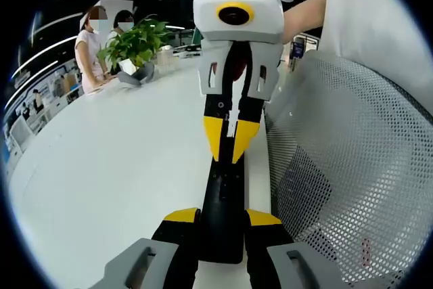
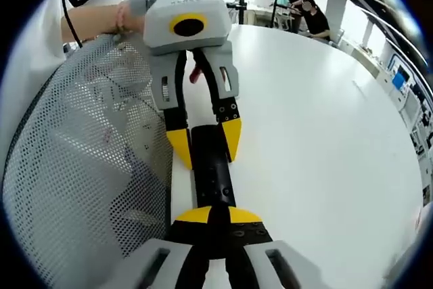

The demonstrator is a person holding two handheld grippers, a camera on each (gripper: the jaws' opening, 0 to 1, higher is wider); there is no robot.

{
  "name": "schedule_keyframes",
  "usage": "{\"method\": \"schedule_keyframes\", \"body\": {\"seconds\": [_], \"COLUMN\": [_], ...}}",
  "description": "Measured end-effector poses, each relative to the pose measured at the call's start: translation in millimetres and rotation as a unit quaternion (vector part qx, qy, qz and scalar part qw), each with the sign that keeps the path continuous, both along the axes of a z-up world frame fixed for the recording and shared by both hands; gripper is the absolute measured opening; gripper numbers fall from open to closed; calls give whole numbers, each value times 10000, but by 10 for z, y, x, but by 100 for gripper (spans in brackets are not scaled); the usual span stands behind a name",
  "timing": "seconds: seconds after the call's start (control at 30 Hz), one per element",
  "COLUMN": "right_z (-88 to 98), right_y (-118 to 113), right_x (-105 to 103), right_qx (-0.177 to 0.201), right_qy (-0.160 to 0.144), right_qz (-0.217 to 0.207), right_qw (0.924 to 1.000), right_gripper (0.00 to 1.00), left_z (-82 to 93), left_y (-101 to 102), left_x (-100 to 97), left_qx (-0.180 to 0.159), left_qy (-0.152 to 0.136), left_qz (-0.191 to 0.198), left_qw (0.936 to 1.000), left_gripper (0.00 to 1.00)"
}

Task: Press the specified remote control buttons in sequence, fully releasing each button before pressing the next.

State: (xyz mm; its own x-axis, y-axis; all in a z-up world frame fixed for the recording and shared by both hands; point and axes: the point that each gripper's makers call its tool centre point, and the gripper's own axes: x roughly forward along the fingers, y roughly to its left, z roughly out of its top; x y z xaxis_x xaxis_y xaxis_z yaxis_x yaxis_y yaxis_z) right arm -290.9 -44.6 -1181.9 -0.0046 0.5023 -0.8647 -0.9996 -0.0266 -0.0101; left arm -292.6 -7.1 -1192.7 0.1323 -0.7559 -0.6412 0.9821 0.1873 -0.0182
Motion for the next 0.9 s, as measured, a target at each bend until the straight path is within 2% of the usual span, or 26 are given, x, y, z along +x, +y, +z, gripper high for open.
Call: {"method": "schedule_keyframes", "body": {"seconds": [0.1, 0.17, 0.2, 0.27, 0.37, 0.6, 0.73, 0.77, 0.9], "right_z": [-2, 12, 12, 0, -11, -37, -47, -45, -35], "right_y": [9, 29, 45, 45, 44, 61, 61, 53, 39], "right_x": [-4, -40, -56, -27, -42, -44, -18, -16, -11], "right_qx": [-27, -27, -21, -144, -229, -566, -655, -617, -374], "right_qy": [34, 166, 122, -176, -187, -499, -413, -294, -148], "right_qz": [12, 6, 40, 325, 375, 645, 447, 319, 165], "right_qw": [10000, 9999, 9999, 9992, 9989, 9951, 9960, 9972, 9991], "right_gripper": [1, 0, 0, 0, 0, 0, 0, 0, 0], "left_z": [-2, -3, -5, -6, -6, 0, 1, 1, 2], "left_y": [0, -2, -2, -3, -3, -5, -4, -4, -4], "left_x": [0, 1, 2, 2, 3, -1, -1, -1, -2], "left_qx": [8, 13, 10, -3, -3, -3, -13, -16, -24], "left_qy": [-19, -31, -30, -25, -25, -17, -8, -9, -7], "left_qz": [-22, -33, -29, -15, -17, -17, -16, -15, -5], "left_qw": [10000, 10000, 10000, 10000, 10000, 10000, 10000, 10000, 10000], "left_gripper": [25, 25, 25, 25, 25, 25, 25, 25, 25]}}
